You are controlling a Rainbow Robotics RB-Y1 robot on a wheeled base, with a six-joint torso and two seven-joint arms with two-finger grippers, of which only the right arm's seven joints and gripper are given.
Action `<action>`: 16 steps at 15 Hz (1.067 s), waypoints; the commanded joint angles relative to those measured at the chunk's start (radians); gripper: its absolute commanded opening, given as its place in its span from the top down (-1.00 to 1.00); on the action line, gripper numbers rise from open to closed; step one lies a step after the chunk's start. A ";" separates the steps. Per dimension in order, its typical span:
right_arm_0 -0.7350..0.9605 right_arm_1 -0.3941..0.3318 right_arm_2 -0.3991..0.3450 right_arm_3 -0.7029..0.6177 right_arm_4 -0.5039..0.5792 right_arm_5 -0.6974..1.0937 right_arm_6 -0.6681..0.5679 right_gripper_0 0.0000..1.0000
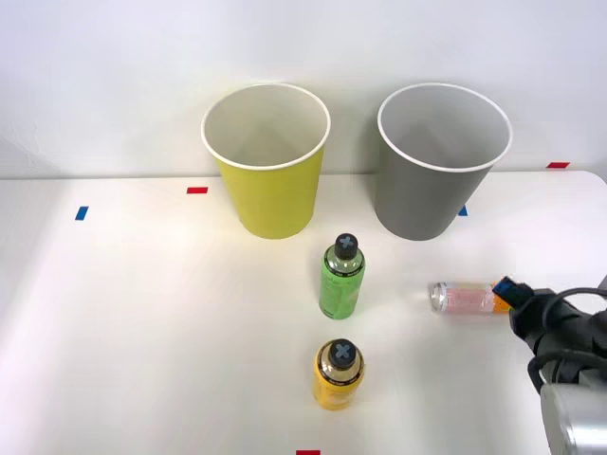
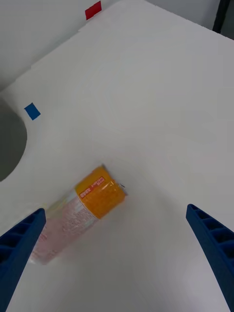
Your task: Put cans in the gray bin, plastic bottles in the light green bin
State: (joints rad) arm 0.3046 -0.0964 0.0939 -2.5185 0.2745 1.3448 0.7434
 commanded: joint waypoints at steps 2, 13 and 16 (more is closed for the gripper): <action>-0.133 -0.020 -0.036 -0.003 -0.132 0.183 -0.279 -1.00; -0.375 -0.175 -0.022 0.216 -0.247 0.275 -0.858 -1.00; -0.492 -0.210 -0.017 0.273 -0.271 0.456 -0.871 -1.00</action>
State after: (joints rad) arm -0.1318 -0.2882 0.0734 -2.2829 0.0221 1.7355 -0.1185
